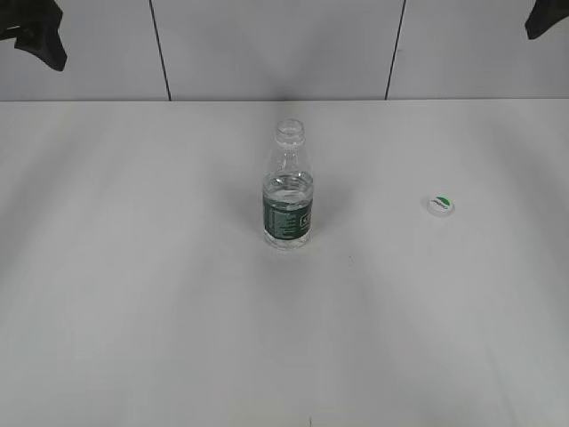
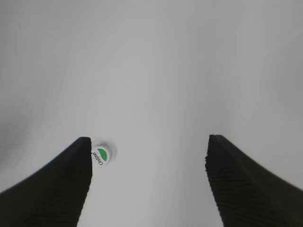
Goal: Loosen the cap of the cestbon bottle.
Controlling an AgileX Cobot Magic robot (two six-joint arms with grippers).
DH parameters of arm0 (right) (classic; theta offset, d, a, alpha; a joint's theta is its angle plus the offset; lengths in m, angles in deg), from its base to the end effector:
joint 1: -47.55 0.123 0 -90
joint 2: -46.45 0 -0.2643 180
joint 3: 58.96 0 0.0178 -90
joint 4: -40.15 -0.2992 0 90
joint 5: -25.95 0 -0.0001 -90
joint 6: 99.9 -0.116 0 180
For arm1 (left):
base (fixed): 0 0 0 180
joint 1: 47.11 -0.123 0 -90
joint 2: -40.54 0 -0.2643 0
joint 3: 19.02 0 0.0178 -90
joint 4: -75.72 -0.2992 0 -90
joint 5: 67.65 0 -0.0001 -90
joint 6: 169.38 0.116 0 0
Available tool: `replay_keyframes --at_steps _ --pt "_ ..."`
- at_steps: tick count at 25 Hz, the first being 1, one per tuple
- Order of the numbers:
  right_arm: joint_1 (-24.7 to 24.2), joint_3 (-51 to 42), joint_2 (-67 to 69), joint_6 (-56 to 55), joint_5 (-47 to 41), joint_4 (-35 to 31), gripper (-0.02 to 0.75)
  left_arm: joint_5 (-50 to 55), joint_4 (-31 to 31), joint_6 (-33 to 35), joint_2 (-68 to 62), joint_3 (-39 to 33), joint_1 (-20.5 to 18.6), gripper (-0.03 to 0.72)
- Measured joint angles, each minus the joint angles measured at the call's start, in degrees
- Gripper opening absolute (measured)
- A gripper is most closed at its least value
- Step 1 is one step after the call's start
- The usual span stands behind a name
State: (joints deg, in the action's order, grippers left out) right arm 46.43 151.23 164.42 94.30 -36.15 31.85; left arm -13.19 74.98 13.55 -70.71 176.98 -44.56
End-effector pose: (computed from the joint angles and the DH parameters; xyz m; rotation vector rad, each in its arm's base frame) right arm 0.4805 0.0054 0.2865 -0.2530 2.5885 0.0955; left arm 0.4534 -0.0190 0.2595 0.1310 2.6096 0.0187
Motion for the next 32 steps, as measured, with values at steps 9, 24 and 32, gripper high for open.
replay_keyframes --at_steps 9,24,32 --pt "0.0 0.0 -0.1 0.8 -7.4 6.3 0.569 14.7 -4.1 0.3 0.0 0.0 0.3 0.580" --pt "0.0 -22.3 -23.1 0.2 -7.7 6.3 0.569 15.4 -3.1 0.3 15.0 -12.8 0.3 0.549" --pt "0.0 -32.6 -38.1 -0.5 -7.8 6.3 0.569 15.6 -3.1 0.3 28.5 -26.1 0.3 0.534"
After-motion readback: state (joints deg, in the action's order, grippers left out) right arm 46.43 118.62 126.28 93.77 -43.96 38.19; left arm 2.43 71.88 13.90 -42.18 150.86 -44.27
